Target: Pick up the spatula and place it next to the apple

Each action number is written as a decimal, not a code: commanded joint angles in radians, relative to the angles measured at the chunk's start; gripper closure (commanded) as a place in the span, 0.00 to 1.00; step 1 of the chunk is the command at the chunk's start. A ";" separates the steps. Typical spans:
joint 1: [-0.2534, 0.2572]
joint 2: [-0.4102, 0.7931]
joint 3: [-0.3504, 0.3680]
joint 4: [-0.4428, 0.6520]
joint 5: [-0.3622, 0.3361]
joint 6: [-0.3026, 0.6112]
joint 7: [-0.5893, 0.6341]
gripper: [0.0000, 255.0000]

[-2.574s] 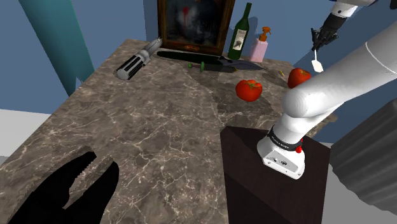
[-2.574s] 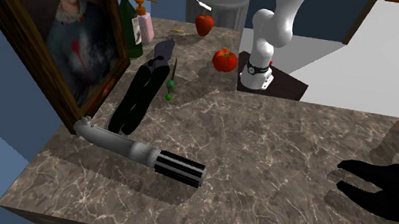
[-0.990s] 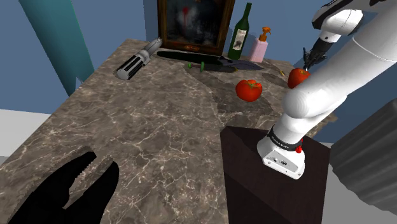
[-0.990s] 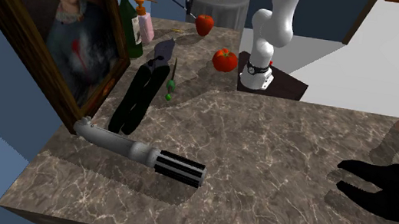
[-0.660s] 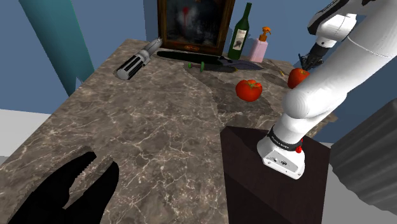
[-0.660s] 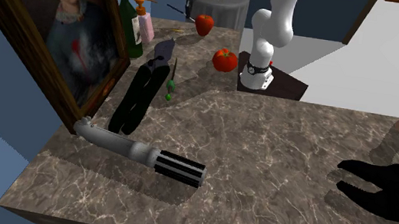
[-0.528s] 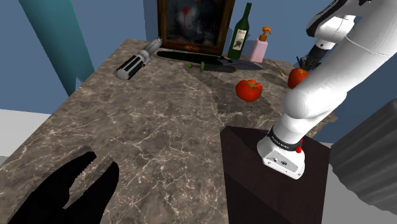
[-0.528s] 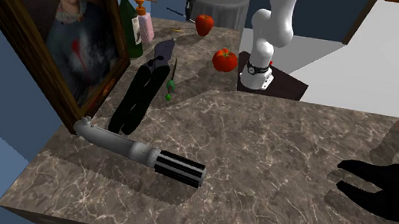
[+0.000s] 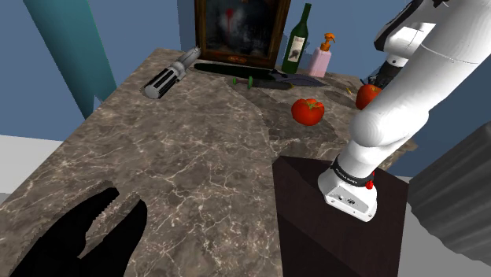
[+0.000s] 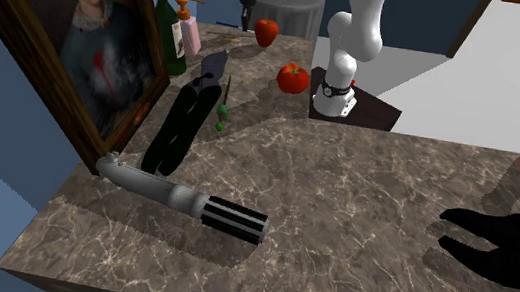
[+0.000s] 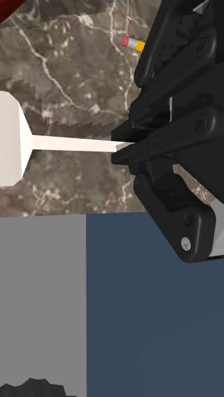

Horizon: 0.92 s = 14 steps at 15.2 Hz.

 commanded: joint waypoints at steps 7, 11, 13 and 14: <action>0.000 0.001 0.000 0.000 0.001 0.001 0.000 0.00; -0.006 -0.082 0.012 0.023 -0.095 -0.068 0.069 0.00; -0.021 -0.143 0.038 0.050 -0.155 -0.132 0.114 0.00; -0.023 -0.143 0.039 0.050 -0.154 -0.132 0.113 0.00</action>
